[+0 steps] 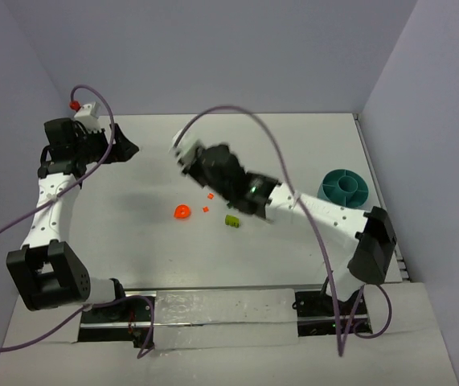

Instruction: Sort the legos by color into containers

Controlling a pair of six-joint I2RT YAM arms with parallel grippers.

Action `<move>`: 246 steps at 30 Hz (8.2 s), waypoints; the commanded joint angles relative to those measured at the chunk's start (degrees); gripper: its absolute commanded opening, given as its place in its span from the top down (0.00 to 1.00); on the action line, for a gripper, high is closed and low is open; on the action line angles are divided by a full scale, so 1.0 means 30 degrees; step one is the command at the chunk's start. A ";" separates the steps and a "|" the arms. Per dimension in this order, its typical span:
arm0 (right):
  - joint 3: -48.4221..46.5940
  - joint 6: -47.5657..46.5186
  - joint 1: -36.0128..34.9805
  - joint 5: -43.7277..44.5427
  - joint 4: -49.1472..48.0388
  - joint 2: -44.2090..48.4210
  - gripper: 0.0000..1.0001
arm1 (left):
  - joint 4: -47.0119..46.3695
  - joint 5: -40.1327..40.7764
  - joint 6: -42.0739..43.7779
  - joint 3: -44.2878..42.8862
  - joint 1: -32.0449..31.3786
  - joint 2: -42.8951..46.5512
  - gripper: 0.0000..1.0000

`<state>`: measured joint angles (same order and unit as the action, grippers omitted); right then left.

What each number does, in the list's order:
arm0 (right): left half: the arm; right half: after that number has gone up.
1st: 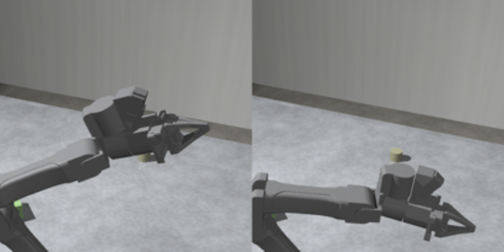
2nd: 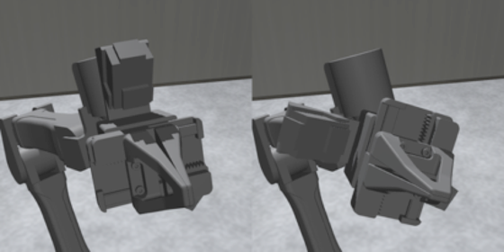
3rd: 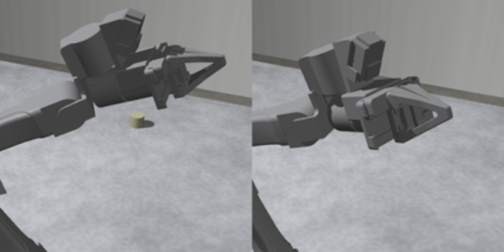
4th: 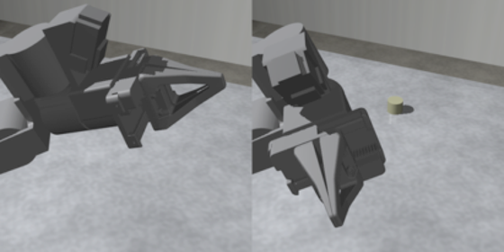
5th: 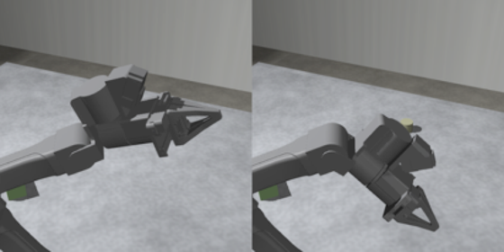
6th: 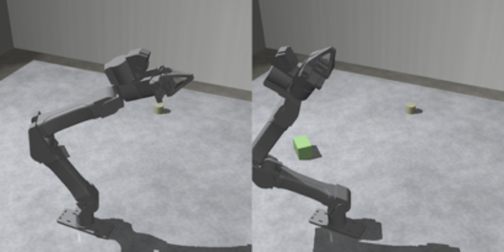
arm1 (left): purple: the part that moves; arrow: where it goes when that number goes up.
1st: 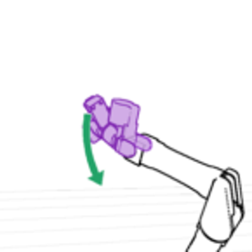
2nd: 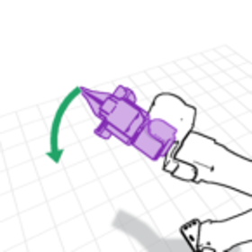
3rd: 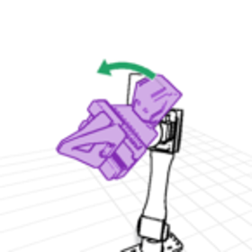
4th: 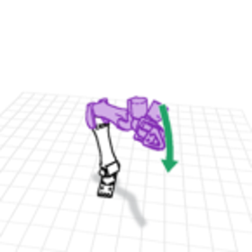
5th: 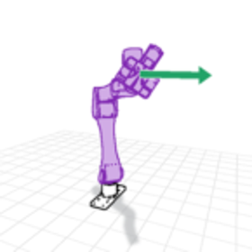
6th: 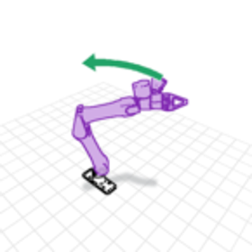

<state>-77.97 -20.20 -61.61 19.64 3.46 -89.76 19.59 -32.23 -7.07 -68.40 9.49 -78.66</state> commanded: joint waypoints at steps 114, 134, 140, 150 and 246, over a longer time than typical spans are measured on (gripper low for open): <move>-0.1462 1.3646 1.0645 -1.3215 0.9403 -0.0216 0.95 | 0.1595 -0.1210 0.4446 -0.4455 -1.4501 -0.5343 1.00; -0.0355 1.1430 1.1528 -0.7355 1.0507 0.2446 1.00 | 0.0706 -0.0566 0.4619 -0.2529 -1.4388 -0.2830 1.00; 0.0243 0.8848 1.5196 -0.9351 1.1347 0.5969 1.00 | 0.0161 -0.1491 0.3150 -0.2392 -1.3506 -0.2731 1.00; 0.3759 0.4717 2.1926 -0.8856 1.2543 1.0993 1.00 | -0.0809 -0.2166 0.2691 -0.5026 -1.3534 -0.4846 1.00; -0.1281 0.9868 1.2540 -1.3390 0.8515 0.3677 0.16 | -1.6052 -0.2998 -1.8940 -0.1633 -1.2189 -0.7386 1.00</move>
<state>-78.06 9.54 -22.72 -23.37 30.02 -77.68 -23.93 -42.29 -60.68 -72.75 -27.26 -101.10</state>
